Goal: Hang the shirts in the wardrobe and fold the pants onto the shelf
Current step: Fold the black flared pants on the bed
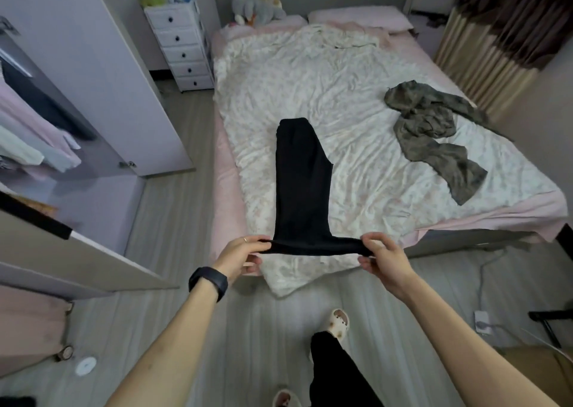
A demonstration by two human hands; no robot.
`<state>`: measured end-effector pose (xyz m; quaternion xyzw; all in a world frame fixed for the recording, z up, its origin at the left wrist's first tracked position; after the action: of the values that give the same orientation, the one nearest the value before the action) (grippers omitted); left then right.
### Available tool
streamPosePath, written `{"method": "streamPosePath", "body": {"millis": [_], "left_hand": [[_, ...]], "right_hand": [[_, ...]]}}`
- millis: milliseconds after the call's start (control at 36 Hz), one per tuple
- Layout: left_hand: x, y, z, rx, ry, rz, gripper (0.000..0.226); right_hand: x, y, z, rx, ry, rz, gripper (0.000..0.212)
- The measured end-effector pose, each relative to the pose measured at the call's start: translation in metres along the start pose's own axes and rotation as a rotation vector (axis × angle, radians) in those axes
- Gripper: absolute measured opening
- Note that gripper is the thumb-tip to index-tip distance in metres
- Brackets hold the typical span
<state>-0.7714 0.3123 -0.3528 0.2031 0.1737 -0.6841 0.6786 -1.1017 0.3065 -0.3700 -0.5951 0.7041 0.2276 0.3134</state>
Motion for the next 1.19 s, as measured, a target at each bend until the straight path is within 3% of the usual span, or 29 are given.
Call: {"method": "streamPosePath", "body": {"millis": [111, 194, 278, 333, 389, 500, 583, 722, 861, 972, 1194], "left_hand": [[0.042, 0.007, 0.043, 0.187, -0.154, -0.008, 0.043], [0.078, 0.008, 0.066, 0.329, -0.297, 0.086, 0.031], [0.109, 0.010, 0.088, 0.378, -0.365, 0.157, 0.018], [0.131, 0.013, 0.104, 0.417, -0.397, 0.212, 0.032], [0.155, 0.015, 0.119, 0.406, -0.437, 0.262, 0.043], [0.206, 0.019, 0.137, 0.371, -0.448, 0.346, 0.044], [0.241, 0.020, 0.147, 0.404, -0.455, 0.394, 0.031], [0.290, 0.017, 0.170, 0.587, -0.488, 0.447, 0.008], [0.358, 0.025, 0.202, 0.751, -0.463, 0.395, 0.013], [0.424, 0.035, 0.212, 0.640, -0.381, 0.337, 0.007], [0.582, 0.050, 0.212, 0.536, -0.335, 0.222, 0.028]], "right_hand": [[0.025, -0.020, -0.057, 0.113, 0.008, -0.089, 0.015], [0.046, -0.031, -0.093, -0.017, 0.130, -0.101, 0.043], [0.070, -0.043, -0.127, -0.240, 0.286, -0.016, 0.026], [0.093, -0.048, -0.151, -0.366, 0.372, 0.049, 0.011], [0.116, -0.053, -0.173, -0.503, 0.437, 0.104, 0.011], [0.158, -0.062, -0.208, -0.770, 0.574, 0.199, 0.007], [0.191, -0.070, -0.234, -0.849, 0.632, 0.196, 0.009], [0.242, -0.085, -0.270, -0.947, 0.596, 0.204, 0.033], [0.306, -0.110, -0.306, -0.988, 0.545, 0.202, 0.025], [0.351, -0.130, -0.329, -0.972, 0.482, 0.211, 0.021], [0.481, -0.170, -0.373, -1.041, 0.437, 0.290, 0.022]]}}
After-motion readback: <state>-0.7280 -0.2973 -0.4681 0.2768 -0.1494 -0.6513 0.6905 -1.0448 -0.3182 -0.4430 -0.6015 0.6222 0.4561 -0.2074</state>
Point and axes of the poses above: each hand's wrist, its own x-axis towards the middle knuckle, its own y-axis out of the back of the hand, z = x × y, the point moved 2 cm from there along x, towards the middle knuckle, and after that the axes turned 10 degrees about -y, right-handed, at the moved point
